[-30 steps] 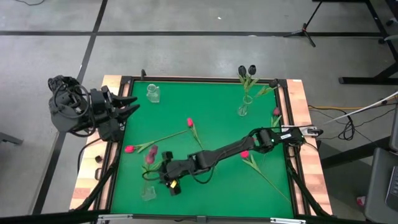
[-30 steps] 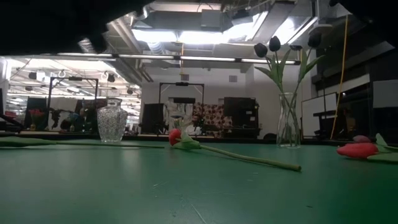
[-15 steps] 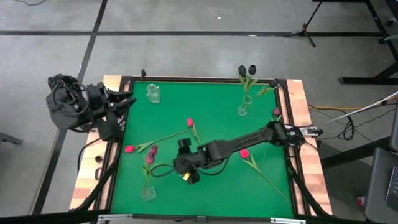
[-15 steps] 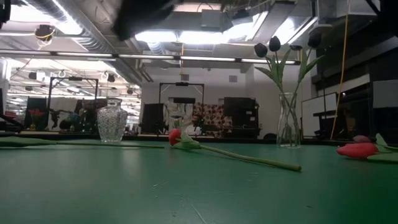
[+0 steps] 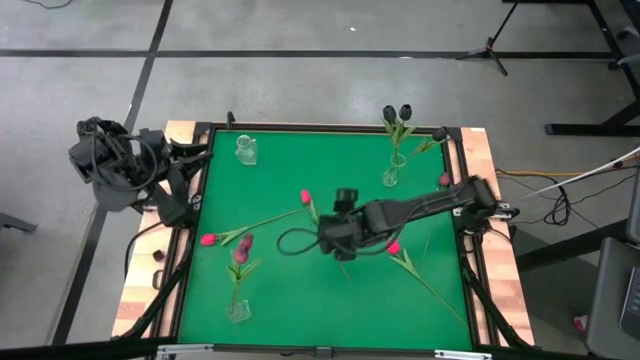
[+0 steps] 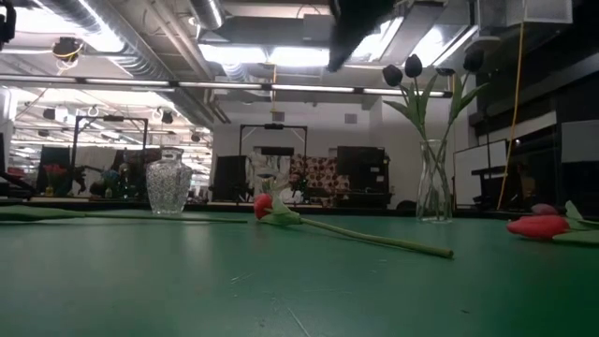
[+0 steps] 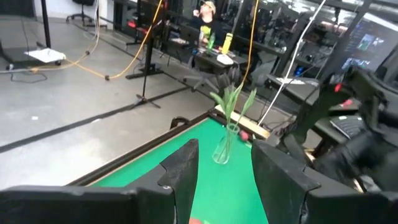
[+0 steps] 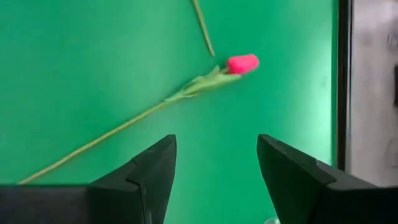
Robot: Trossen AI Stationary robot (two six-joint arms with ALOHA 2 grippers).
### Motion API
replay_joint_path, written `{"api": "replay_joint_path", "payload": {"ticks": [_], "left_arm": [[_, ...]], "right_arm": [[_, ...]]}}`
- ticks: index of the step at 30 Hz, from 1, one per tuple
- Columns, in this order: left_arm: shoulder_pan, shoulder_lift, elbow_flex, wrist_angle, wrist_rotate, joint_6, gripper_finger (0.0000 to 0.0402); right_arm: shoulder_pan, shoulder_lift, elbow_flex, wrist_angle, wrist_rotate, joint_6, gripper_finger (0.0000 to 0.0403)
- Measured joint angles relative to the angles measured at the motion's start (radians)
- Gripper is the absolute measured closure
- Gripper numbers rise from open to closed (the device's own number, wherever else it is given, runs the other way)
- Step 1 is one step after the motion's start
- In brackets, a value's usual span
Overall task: Sort flowers into vase by color
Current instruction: Put the right pink flower into the top left transparent vase
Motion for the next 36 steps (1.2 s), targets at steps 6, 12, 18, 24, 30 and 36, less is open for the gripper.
{"api": "replay_joint_path", "payload": {"ticks": [6, 12, 18, 24, 30, 36], "left_arm": [[0.0, 0.001, 0.0, -0.078, 0.017, -0.085, 0.0257], [0.0, 0.001, 0.0, -0.077, 0.021, -0.085, 0.0257], [0.001, 0.001, 0.0, -0.077, 0.021, -0.086, 0.0257], [0.001, 0.003, 0.0, -0.078, 0.022, -0.086, 0.0257], [0.001, 0.005, 0.0, -0.099, 0.03, -0.085, 0.0257], [0.001, 0.005, 0.0, -0.135, 0.029, -0.087, 0.0257]], "right_arm": [[-0.052, -0.201, -0.49, 0.538, 0.001, 0.137, 0.0178], [-0.105, -0.152, -0.733, 1.006, 0.06, 0.224, 0.0178], [-0.151, -0.075, -0.747, 1.103, 0.143, 0.247, 0.0178], [-0.153, 0.015, -0.747, 1.189, 0.098, 0.292, 0.0178], [-0.146, 0.027, -0.747, 1.201, 0.107, 0.318, 0.0178], [-0.146, 0.027, -0.747, 1.208, 0.091, 0.344, 0.0178]]}}
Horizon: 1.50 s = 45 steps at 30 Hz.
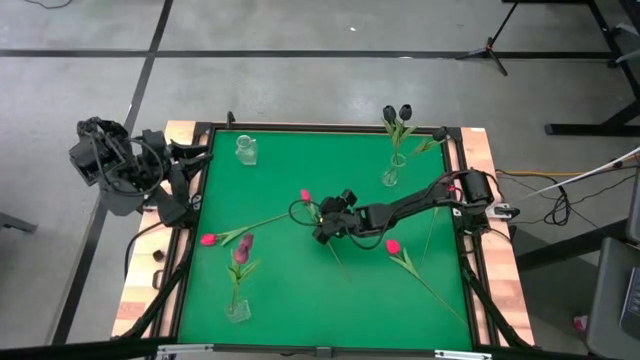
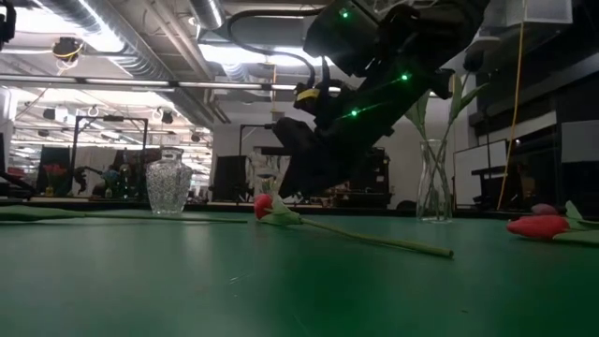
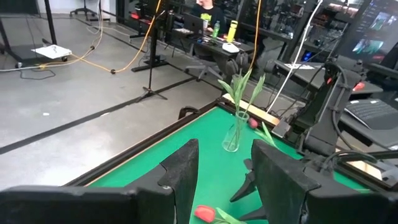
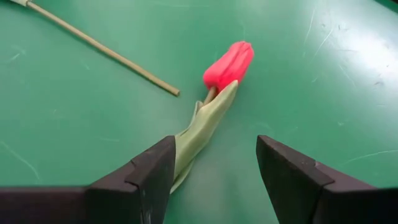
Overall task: Sort flowers into vase by color
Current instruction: Put the right pink flower into the top left transparent vase
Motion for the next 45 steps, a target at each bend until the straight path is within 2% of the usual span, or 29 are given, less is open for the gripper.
{"api": "replay_joint_path", "payload": {"ticks": [19, 31, 38, 41, 45], "left_arm": [[0.0, 0.0, 0.0, -0.012, 0.0, 0.0, 0.0257], [0.0, 0.0, 0.0, -0.013, 0.0, -0.003, 0.0257], [0.0, 0.0, 0.0, -0.013, 0.0, -0.016, 0.0257], [0.0, 0.0, 0.0, -0.013, 0.0, -0.016, 0.0257], [0.0, 0.0, 0.0, -0.013, 0.0, -0.016, 0.0257]], "right_arm": [[-0.001, 0.001, 0.0, -0.002, 0.013, 0.027, 0.0178], [0.013, 0.098, 0.003, 0.074, -0.023, 0.085, 0.0178], [0.013, 0.103, 0.005, 0.051, -0.022, 0.106, 0.0178], [0.013, 0.103, 0.005, 0.04, -0.03, 0.139, 0.019], [0.013, 0.103, 0.005, -0.003, -0.034, 0.165, 0.0236]]}}
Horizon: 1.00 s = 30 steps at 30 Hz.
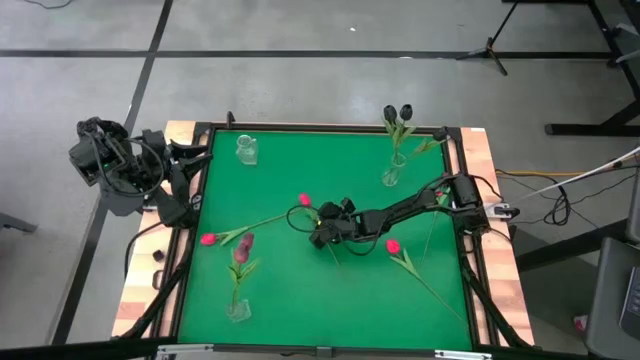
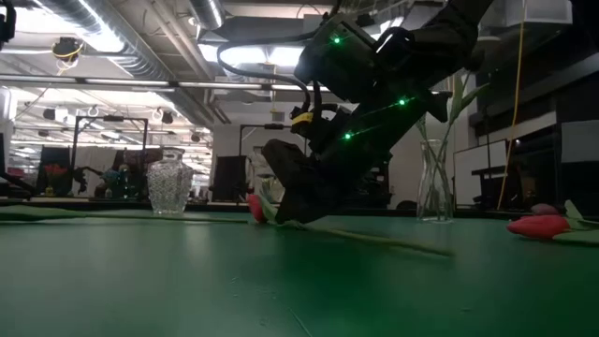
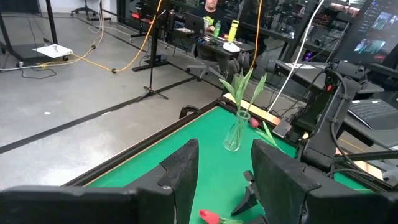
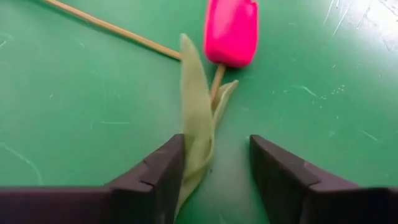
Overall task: Sort flowers into vase by color
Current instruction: Put the right pink flower into the top left transparent vase
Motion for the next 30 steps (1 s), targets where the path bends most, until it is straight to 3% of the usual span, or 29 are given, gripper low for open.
{"api": "replay_joint_path", "payload": {"ticks": [8, 10, 22, 30], "left_arm": [[0.0, 0.0, 0.0, 0.0, 0.0, -0.002, 0.0257], [0.0, 0.0, 0.0, 0.0, 0.0, -0.003, 0.0257], [0.0, 0.0, 0.0, 0.0, 0.002, -0.008, 0.0257], [0.0, 0.0, 0.0, 0.0, 0.003, -0.008, 0.0257]], "right_arm": [[0.001, 0.0, -0.001, 0.003, -0.04, -0.004, 0.0375], [0.001, -0.001, -0.001, 0.004, -0.039, -0.006, 0.0393], [-0.001, -0.037, -0.008, 0.034, -0.05, -0.018, 0.0399], [-0.002, -0.12, -0.009, 0.112, -0.007, -0.125, 0.0401]]}}
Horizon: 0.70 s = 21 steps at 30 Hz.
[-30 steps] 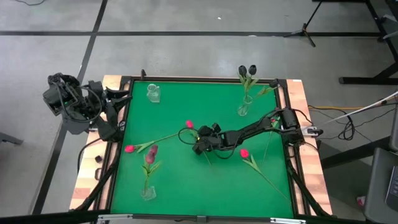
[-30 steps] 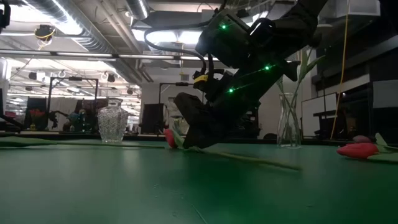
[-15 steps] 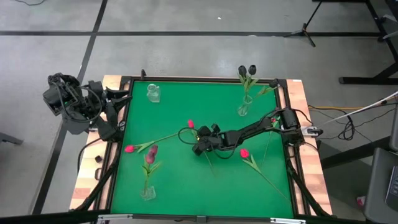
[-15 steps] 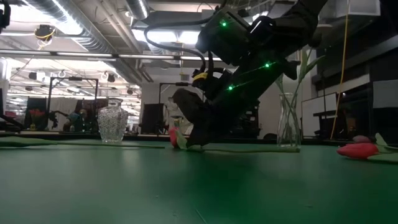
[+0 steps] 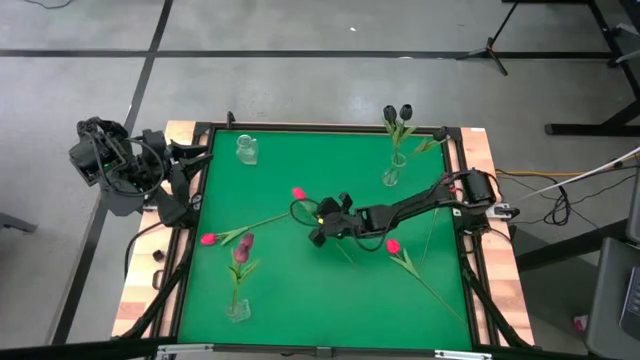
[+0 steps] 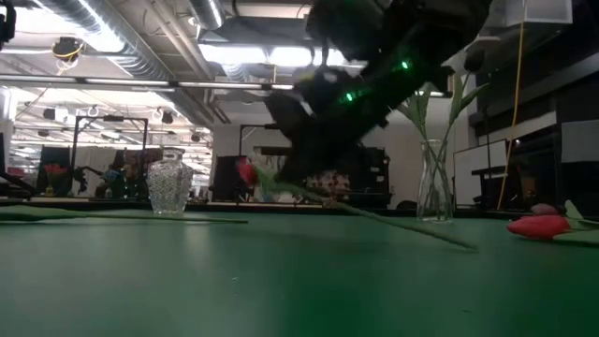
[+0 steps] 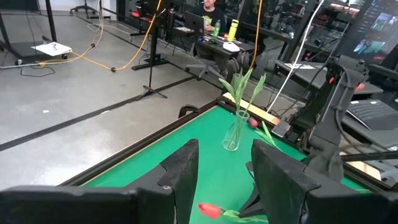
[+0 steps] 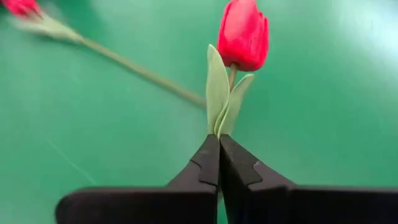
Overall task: Sort flowers into vase by color
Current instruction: Put the right pink flower into the top left transparent vase
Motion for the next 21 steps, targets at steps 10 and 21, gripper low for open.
{"api": "replay_joint_path", "payload": {"ticks": [10, 21], "left_arm": [[0.0, 0.008, 0.0, 0.0, -0.008, 0.004, 0.0257], [0.0, 0.01, 0.0, 0.0, -0.113, 0.036, 0.0257]], "right_arm": [[-0.114, -0.036, 0.002, 0.548, -0.133, -0.341, 0.0402], [-0.36, 0.013, 0.154, 1.044, -0.474, -0.457, 0.0402]]}}
